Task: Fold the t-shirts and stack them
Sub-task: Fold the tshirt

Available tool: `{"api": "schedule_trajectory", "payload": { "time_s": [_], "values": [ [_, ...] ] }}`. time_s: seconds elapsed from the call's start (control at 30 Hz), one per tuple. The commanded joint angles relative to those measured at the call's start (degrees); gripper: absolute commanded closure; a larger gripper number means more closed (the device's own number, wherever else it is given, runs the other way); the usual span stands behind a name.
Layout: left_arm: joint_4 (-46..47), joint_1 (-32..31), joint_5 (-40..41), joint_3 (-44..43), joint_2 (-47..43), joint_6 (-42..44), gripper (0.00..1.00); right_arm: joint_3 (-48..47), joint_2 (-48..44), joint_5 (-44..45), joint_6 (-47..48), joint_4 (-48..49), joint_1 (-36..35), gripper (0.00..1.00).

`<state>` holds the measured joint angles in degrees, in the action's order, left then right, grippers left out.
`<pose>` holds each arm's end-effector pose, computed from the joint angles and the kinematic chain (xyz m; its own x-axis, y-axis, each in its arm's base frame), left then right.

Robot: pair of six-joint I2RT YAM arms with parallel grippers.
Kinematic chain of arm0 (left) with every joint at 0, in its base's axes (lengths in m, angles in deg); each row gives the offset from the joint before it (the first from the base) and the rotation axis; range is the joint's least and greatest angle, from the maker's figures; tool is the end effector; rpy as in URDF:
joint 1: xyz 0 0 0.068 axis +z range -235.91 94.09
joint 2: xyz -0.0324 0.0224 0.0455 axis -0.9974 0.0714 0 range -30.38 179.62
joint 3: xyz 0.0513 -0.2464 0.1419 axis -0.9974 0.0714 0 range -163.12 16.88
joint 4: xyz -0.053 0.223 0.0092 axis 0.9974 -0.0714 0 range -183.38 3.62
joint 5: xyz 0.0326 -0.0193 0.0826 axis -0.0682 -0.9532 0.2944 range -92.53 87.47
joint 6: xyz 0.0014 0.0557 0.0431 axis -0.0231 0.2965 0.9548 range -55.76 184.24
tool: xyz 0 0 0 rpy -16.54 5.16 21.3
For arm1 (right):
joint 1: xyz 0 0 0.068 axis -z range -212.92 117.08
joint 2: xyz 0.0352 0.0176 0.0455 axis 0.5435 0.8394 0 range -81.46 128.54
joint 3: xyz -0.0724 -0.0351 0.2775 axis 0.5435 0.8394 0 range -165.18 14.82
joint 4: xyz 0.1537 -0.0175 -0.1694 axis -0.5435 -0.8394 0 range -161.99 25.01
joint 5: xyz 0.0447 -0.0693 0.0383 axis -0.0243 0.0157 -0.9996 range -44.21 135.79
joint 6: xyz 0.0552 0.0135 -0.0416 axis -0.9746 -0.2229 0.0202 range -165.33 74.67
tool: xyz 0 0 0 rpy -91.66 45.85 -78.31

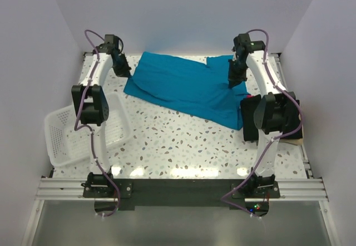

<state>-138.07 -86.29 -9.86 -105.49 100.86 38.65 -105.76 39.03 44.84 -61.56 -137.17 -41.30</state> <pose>0.4866 -0.0105 0.2372 -0.8154 -0.4229 -0.3953 -0.3136 0.8967 -0.3124 0.4086 0.0612 0.2903 -0.9460 0.1432 -0.2907 0.1185 0.9878 0.1011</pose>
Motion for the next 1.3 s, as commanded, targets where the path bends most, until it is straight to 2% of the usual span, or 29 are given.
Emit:
{"api": "schedule_trajectory", "payload": {
  "time_s": [0.0,0.27,0.67,0.73,0.8,0.83,0.93,0.97,1.0,1.07,1.1,1.17,1.27],
  "values": [
    [2.63,0.38,-1.46,-3.14,1.12,-2.28,1.00,-4.75,2.03,0.77,1.20,-1.91,1.35,1.00],
    [7.29,1.79,-0.49,-3.23,1.12,-4.65,1.00,-9.15,4.58,2.18,1.11,-2.79,3.72,1.00],
    [10.72,2.14,-4.62,-4.81,4.90,-7.72,1.00,-12.40,7.74,1.39,1.20,-2.96,6.36,1.00],
    [11.42,2.14,-5.93,-5.16,6.13,-8.08,0.95,-13.80,8.80,1.22,1.55,-3.14,6.54,1.00],
    [12.82,2.23,-6.55,-5.08,6.74,-8.69,0.85,-14.77,10.20,1.04,1.64,-3.05,6.71,1.00],
    [13.36,2.14,-6.99,-5.08,7.27,-8.87,0.83,-15.47,10.64,1.04,1.73,-2.70,6.80,1.00],
    [15.38,2.14,-7.08,-5.08,7.80,-9.13,0.65,-16.36,12.40,1.04,1.64,-0.77,7.15,1.00],
    [15.82,2.23,-6.91,-5.08,7.80,-9.31,0.51,-16.53,12.84,1.13,1.20,-0.07,7.33,1.00],
    [16.34,2.23,-6.82,-4.99,7.89,-9.40,0.45,-16.71,13.80,1.21,0.85,1.33,7.50,0.91],
    [16.44,2.23,-6.38,-4.90,7.72,-9.48,0.38,-16.89,14.69,1.91,-0.20,2.83,8.12,0.68],
    [16.78,2.05,-6.20,-4.03,7.02,-9.57,0.36,-16.80,15.12,2.87,-0.64,4.49,8.29,0.40],
    [17.83,1.62,-5.76,-2.27,5.96,-9.49,0.32,-16.80,15.04,3.76,-1.08,5.73,8.21,0.24],
    [19.07,0.82,-4.97,2.47,2.89,-9.40,0.30,-14.70,12.24,4.11,-0.91,8.02,8.21,0.17]
  ]
}}
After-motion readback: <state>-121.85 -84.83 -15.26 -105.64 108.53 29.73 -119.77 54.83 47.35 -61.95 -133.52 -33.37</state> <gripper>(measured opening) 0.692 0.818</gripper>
